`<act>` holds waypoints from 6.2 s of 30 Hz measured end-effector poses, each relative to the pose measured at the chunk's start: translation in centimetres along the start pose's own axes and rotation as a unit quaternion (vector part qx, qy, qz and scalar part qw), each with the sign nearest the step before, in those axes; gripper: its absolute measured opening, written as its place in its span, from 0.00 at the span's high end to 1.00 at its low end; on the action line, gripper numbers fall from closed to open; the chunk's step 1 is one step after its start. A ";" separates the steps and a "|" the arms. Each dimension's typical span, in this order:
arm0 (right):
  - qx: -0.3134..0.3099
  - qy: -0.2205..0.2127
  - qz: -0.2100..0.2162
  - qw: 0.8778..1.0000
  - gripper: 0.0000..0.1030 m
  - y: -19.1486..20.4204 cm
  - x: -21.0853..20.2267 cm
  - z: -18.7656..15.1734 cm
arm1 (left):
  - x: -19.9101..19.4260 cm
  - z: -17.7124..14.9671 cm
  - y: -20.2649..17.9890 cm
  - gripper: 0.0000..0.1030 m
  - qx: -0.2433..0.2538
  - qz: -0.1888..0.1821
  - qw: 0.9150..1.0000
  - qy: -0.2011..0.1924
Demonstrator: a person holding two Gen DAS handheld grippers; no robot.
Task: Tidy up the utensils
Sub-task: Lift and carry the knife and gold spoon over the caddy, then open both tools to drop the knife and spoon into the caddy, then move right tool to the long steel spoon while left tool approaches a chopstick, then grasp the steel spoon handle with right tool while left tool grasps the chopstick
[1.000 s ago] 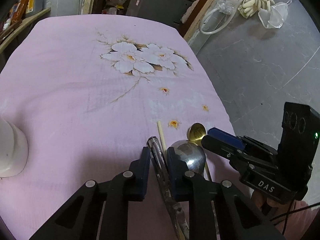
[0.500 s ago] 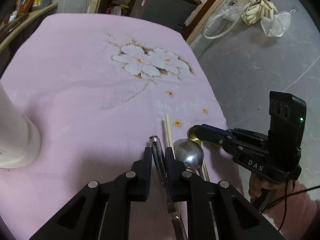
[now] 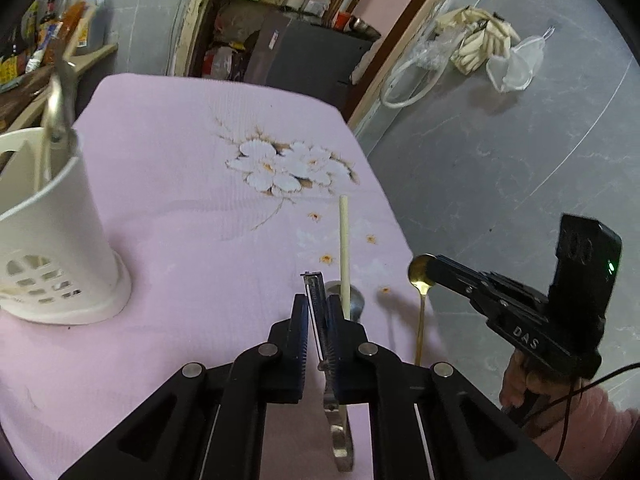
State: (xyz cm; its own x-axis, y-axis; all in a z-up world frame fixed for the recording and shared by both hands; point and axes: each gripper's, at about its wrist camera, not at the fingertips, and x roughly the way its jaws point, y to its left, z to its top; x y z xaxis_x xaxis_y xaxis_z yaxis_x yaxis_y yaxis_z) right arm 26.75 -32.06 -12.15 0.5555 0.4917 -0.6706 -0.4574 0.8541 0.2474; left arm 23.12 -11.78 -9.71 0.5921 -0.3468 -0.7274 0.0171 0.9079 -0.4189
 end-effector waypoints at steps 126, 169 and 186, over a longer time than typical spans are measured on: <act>-0.005 -0.101 -0.118 0.988 0.05 5.2 -0.7 -0.9 | -6.7 -5.1 9.3 0.04 -0.154 0.257 0.938 -0.173; 0.044 0.068 -0.051 0.995 0.96 3.6 5.1 -5.9 | -2.2 -8.3 6.4 0.91 -0.242 0.227 0.943 0.008; 0.081 0.102 0.036 0.991 0.92 1.6 6.8 -5.0 | -2.2 -9.1 6.4 0.90 -0.247 0.153 0.956 0.050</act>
State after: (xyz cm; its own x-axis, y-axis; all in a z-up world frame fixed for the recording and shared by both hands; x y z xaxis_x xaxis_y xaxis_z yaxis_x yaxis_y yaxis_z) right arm 26.33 -28.24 -19.78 0.3661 0.5225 -0.7700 -0.3647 0.8418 0.3979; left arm 14.56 -7.37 -15.71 0.4286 -0.1263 -0.8946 -0.5417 0.7565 -0.3663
